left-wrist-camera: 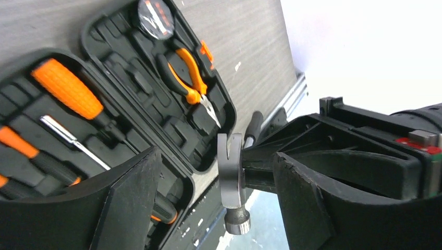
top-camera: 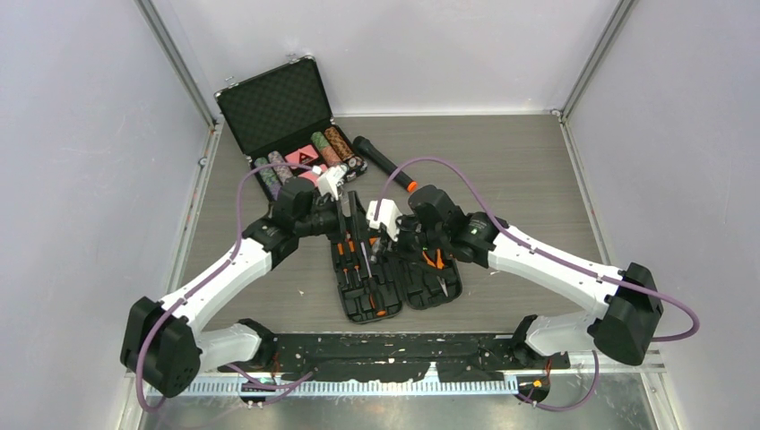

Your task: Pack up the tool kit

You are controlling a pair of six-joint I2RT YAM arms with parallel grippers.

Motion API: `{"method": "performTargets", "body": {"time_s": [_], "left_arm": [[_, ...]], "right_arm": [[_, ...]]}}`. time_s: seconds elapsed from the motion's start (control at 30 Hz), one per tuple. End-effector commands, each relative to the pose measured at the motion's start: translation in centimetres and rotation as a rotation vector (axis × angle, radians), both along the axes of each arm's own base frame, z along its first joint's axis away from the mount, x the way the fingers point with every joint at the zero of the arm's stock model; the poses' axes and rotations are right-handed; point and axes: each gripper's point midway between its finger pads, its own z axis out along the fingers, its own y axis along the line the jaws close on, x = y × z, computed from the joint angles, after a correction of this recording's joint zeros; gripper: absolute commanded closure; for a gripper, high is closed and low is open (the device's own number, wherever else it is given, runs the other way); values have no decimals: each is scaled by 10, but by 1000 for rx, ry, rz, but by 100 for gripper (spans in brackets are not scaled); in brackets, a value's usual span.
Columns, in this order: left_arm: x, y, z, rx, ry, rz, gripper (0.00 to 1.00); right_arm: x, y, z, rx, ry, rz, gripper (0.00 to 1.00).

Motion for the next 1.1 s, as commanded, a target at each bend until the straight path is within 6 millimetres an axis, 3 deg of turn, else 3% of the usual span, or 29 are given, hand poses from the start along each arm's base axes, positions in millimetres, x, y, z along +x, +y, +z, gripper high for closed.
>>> {"method": "performTargets", "body": {"time_s": [0.0,0.17,0.37,0.47,0.57,0.67,0.73,0.77,0.8,0.9,0.97,1.07], "left_arm": [[-19,-21,18,-61,2,-134,24],[-27,-25,10,-57,36,-168,39],[-28,-26,10,-57,36,-173,79],[-30,-28,10,-62,42,-190,86],[-33,-29,9,-67,46,-201,100],[-31,-26,9,-66,32,-176,100],[-23,-19,7,-49,14,-113,100],[-17,-14,4,-41,11,-72,100],[-11,-9,2,-35,8,-23,100],[4,13,-8,-25,13,132,100],[12,30,-14,-24,19,242,100],[20,53,-12,-36,-15,380,100]], "right_arm": [[6,11,50,111,-117,30,94],[4,13,49,112,-118,42,94],[6,13,51,116,-125,29,94],[4,14,54,130,-127,38,94],[4,13,56,140,-138,35,94],[9,12,59,148,-145,1,88],[17,8,61,146,-145,-65,74],[24,3,62,145,-139,-117,61],[27,0,63,146,-134,-145,56],[50,-26,68,184,-82,-335,41],[66,-50,67,218,-20,-475,37],[79,-93,47,213,88,-685,31]]}}
